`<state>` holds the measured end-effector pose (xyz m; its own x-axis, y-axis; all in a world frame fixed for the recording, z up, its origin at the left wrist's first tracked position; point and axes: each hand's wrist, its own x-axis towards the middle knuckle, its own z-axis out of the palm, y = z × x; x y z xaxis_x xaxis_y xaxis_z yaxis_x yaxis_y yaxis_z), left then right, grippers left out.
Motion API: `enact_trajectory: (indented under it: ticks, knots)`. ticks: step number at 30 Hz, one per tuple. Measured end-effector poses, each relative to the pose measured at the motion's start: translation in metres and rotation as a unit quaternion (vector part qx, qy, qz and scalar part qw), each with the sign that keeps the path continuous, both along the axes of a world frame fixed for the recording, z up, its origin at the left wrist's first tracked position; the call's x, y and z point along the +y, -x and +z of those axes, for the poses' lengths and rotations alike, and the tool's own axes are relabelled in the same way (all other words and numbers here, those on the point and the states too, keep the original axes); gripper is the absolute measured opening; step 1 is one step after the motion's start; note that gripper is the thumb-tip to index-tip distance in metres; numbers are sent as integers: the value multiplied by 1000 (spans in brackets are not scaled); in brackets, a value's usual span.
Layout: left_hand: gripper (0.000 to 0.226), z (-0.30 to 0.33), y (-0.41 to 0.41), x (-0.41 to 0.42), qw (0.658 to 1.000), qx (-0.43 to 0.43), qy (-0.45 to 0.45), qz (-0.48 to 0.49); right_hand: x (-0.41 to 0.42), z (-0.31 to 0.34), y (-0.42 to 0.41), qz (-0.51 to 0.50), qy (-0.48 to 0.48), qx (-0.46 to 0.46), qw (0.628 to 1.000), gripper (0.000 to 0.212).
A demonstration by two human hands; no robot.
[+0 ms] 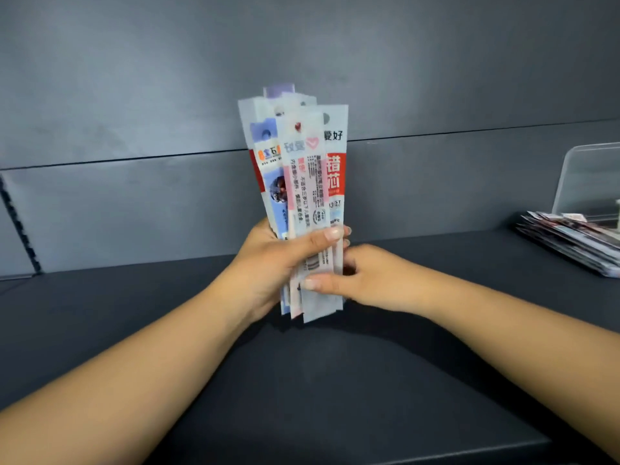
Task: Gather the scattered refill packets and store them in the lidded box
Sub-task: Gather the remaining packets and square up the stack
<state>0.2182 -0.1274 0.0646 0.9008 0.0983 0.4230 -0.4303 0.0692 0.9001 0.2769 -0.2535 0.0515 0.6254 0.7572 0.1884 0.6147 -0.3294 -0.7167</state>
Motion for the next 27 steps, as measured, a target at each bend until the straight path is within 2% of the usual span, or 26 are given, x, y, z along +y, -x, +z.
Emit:
enact_trajectory:
  ticks: [2, 3, 6, 8, 9, 11, 12, 15, 18, 20, 23, 27]
  knots:
    - [31, 3, -1, 7, 999, -30, -5, 38, -5, 4, -3, -23, 13, -21, 999, 56]
    - [31, 3, -1, 9, 998, -33, -10, 47, -8, 7, -4, -40, -10, -20, 999, 69]
    - [30, -7, -2, 8, 998, -10, -51, 20, -15, 17, -4, -14, -150, 43, 988, 85]
    - [29, -14, -2, 1, 994, 22, -109, -11, -14, 25, 1, 45, -205, 70, 975, 78]
    - [28, -17, -4, -3, 988, 35, -150, -15, -11, 29, 7, 62, -221, 72, 971, 64]
    - [22, -16, -6, -11, 973, 31, -226, 26, -2, 38, 16, 42, -231, 49, 971, 32]
    - [21, -14, -8, -13, 969, 14, -240, 61, 2, 43, 17, 20, -243, 34, 969, 28]
    - [32, -12, -16, -11, 957, -37, -224, 182, 15, 52, 19, 3, -320, 38, 947, 38]
    - [52, -22, -19, -5, 920, -36, -280, 271, 30, 44, 18, -21, -332, 47, 942, 51]
    - [52, -23, -19, -4, 927, -19, -278, 252, 33, 43, 17, -34, -340, 64, 938, 42]
    - [34, -18, -13, -6, 962, -29, -230, 146, 23, 50, 12, 25, -385, 146, 911, 30]
    - [34, -22, -8, -5, 972, 16, -236, 10, 17, 43, 6, 93, -354, 207, 907, 25]
